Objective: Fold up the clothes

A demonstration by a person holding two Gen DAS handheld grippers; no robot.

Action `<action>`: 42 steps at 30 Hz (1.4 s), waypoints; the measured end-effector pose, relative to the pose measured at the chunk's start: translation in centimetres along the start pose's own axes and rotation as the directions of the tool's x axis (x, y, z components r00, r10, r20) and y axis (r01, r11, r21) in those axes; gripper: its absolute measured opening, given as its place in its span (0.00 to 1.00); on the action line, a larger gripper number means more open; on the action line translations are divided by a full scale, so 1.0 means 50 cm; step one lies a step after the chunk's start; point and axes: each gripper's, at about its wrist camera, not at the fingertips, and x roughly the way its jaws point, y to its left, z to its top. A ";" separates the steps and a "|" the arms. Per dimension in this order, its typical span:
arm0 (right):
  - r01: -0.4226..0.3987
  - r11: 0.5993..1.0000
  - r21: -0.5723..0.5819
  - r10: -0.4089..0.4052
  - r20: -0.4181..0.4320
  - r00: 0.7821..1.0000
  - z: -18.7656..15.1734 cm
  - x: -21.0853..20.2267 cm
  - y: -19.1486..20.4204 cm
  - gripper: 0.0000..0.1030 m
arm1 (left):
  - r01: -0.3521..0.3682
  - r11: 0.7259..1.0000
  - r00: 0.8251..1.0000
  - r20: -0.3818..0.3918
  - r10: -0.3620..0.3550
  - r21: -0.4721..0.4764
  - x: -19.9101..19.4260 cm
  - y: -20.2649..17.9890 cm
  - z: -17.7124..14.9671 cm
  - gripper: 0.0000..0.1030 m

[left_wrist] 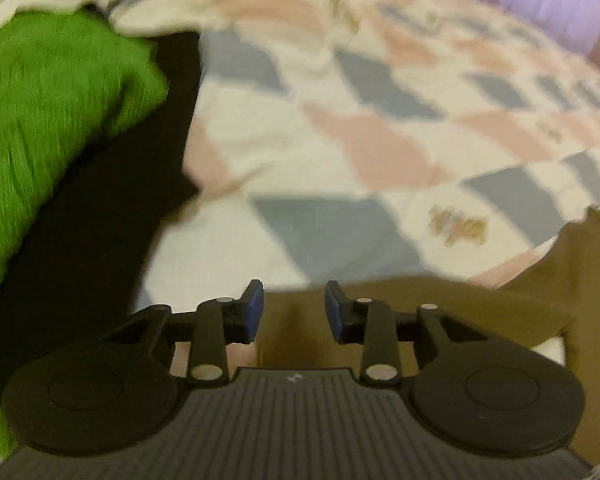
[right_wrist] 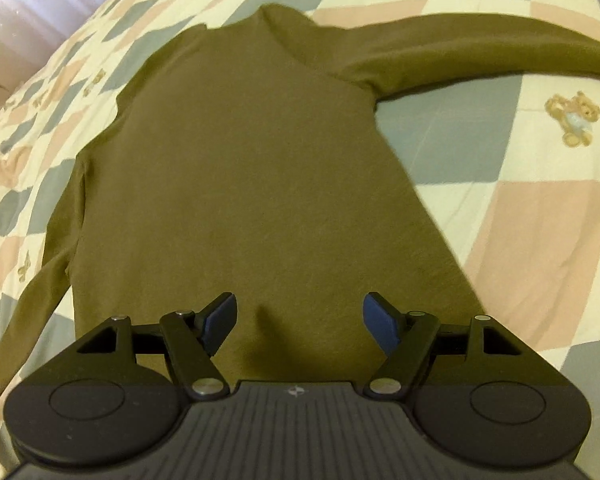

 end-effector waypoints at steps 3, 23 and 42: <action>-0.008 1.000 -0.012 0.007 -0.013 1.000 -0.015 0.005 0.006 0.73 | -0.006 0.996 0.998 -0.055 0.001 -0.087 0.026 0.029 -0.028 0.33; 0.011 0.999 -0.033 -0.011 -0.005 1.000 -0.044 -0.015 -0.020 0.73 | -0.249 0.968 0.969 0.007 0.248 0.038 0.007 0.004 -0.218 0.05; -0.108 0.993 0.044 0.110 -0.062 0.992 -0.139 -0.116 -0.348 0.76 | 0.419 0.884 0.872 -0.365 -0.326 0.210 -0.040 -0.341 -0.578 0.44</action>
